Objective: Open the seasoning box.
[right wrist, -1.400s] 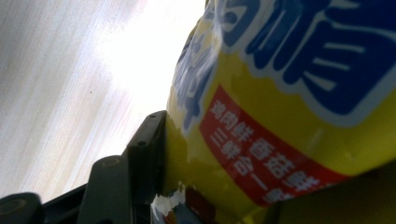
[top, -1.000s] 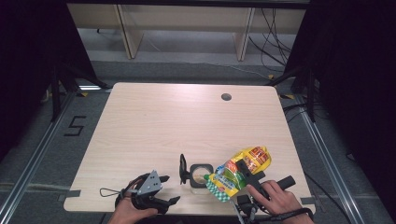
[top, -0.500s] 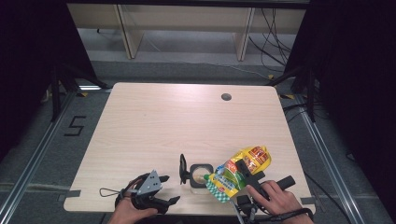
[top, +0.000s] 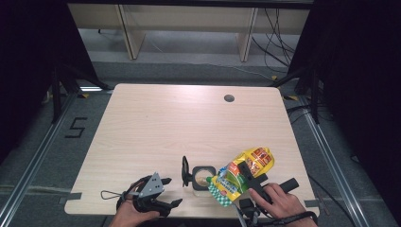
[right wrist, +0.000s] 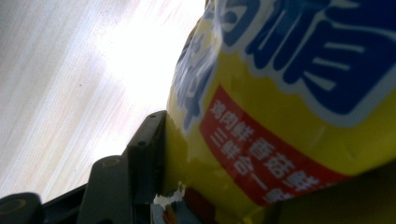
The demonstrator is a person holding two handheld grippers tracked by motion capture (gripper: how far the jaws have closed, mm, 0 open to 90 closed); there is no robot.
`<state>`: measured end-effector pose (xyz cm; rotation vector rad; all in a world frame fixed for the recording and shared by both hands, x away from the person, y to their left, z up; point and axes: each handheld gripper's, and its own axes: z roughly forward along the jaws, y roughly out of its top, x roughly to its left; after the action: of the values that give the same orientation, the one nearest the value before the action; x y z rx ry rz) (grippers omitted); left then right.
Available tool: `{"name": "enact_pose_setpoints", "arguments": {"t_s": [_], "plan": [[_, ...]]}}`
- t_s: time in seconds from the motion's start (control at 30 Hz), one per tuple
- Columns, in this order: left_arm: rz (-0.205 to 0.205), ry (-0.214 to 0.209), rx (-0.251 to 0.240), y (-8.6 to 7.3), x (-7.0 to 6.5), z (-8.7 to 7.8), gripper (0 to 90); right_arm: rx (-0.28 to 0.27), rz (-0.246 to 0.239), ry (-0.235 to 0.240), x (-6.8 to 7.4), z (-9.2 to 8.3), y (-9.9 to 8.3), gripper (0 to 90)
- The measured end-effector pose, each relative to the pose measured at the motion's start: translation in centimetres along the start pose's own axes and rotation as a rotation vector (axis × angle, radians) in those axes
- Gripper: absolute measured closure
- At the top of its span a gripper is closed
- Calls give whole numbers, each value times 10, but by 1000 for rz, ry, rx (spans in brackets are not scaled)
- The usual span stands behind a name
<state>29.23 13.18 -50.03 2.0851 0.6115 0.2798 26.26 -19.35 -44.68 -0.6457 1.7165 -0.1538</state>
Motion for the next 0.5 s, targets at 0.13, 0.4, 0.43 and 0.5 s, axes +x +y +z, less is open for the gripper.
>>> {"name": "enact_pose_setpoints", "arguments": {"t_s": [0.13,0.4,0.43,0.5], "plan": [[-3,4,-5,0,0,0,215,1,-5,-1,0,0,0,424],[-13,0,-1,0,-1,0,215,13,-19,-5,-1,1,0,424],[-13,1,0,0,-1,0,215,12,-23,-1,-1,2,-1,424],[-19,-5,3,-1,-1,1,215,15,-21,-3,-1,2,-1,424]]}}
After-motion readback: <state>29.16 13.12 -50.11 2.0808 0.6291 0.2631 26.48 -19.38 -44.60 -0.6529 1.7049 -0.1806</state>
